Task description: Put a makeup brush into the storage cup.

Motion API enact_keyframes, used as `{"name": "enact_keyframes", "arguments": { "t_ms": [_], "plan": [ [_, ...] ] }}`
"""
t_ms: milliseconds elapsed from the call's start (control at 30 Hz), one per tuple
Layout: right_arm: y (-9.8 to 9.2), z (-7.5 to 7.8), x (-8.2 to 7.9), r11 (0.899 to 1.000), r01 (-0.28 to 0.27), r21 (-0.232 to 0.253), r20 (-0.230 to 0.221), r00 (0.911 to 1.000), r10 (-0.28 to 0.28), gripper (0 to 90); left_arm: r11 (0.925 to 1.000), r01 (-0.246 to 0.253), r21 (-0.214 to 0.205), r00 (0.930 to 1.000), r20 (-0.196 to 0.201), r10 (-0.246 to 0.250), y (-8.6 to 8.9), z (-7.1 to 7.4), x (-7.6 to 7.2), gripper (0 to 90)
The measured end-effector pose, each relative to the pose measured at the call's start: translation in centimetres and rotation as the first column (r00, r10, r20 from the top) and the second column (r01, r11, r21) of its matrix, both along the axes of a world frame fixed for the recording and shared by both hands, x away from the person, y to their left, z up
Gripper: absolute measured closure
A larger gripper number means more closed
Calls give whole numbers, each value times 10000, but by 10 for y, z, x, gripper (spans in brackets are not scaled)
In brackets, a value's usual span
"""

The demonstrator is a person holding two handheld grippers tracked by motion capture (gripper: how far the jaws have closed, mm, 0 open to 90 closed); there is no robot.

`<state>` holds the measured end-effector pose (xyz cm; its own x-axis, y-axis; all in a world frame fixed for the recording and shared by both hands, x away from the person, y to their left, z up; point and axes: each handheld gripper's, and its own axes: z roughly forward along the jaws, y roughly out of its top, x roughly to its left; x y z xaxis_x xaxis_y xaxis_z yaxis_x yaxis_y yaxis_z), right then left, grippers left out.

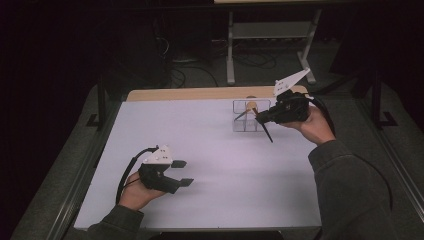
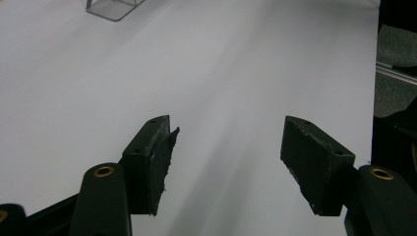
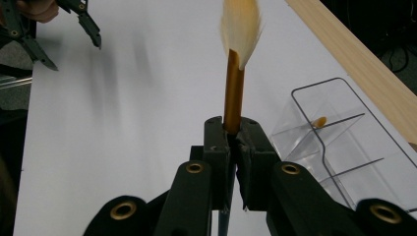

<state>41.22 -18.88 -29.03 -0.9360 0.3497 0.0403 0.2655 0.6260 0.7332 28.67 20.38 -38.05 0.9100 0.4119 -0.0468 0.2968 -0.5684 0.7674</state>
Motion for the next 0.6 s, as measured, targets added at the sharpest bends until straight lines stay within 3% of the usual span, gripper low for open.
{"name": "enact_keyframes", "arguments": {
  "t_ms": [400,600],
  "plan": [
    [-3,6,22,9991,417,11,-59,9991,-417,829,9998,-71,-172,10000,-21,71,4,-3,-2,355],
    [-4,8,36,9980,570,255,20,9984,-571,829,9995,-146,-290,9999,-22,145,8,-4,-5,351]
  ]
}}
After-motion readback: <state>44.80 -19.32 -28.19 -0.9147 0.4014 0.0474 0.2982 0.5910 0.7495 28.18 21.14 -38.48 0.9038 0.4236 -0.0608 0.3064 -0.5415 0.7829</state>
